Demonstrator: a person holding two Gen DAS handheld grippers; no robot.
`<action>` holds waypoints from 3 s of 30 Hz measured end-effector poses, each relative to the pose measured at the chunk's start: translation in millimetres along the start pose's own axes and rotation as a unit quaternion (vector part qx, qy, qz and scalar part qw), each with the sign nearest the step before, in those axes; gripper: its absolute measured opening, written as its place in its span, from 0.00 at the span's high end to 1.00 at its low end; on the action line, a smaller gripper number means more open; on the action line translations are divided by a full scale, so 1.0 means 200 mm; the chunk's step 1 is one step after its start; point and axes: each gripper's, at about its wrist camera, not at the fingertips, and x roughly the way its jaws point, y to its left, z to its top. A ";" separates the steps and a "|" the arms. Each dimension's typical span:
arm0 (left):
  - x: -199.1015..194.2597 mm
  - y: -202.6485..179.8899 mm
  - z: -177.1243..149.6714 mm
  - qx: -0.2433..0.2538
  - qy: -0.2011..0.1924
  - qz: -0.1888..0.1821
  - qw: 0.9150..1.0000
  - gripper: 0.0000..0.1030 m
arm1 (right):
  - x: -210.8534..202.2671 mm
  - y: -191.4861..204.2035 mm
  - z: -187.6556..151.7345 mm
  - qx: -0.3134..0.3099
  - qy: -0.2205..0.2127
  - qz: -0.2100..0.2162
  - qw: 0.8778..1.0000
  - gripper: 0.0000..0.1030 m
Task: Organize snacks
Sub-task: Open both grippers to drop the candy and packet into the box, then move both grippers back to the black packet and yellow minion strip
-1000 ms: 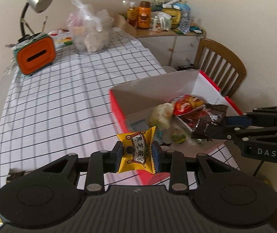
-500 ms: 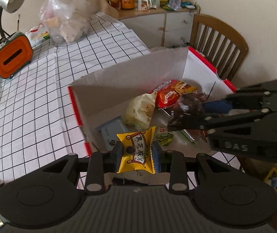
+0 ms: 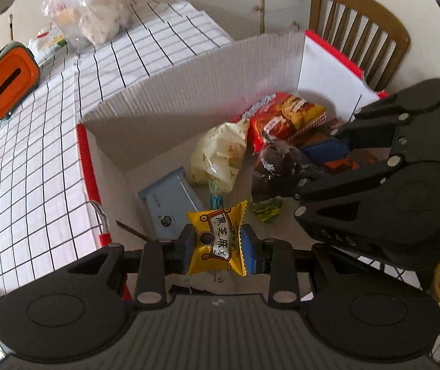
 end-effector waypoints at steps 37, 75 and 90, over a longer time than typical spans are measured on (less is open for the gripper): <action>-0.26 0.17 -0.15 -0.052 -0.072 -0.043 0.995 0.39 | -0.33 0.02 -0.05 0.054 -0.060 0.037 0.996 0.42; -0.61 1.05 -0.77 -0.118 -0.171 0.012 0.978 0.18 | -0.38 0.86 0.09 0.037 -0.145 0.068 0.986 0.01; -0.53 1.53 -1.09 -0.156 -0.136 0.018 0.978 0.18 | -0.06 1.27 0.27 0.005 -0.094 0.099 0.991 0.01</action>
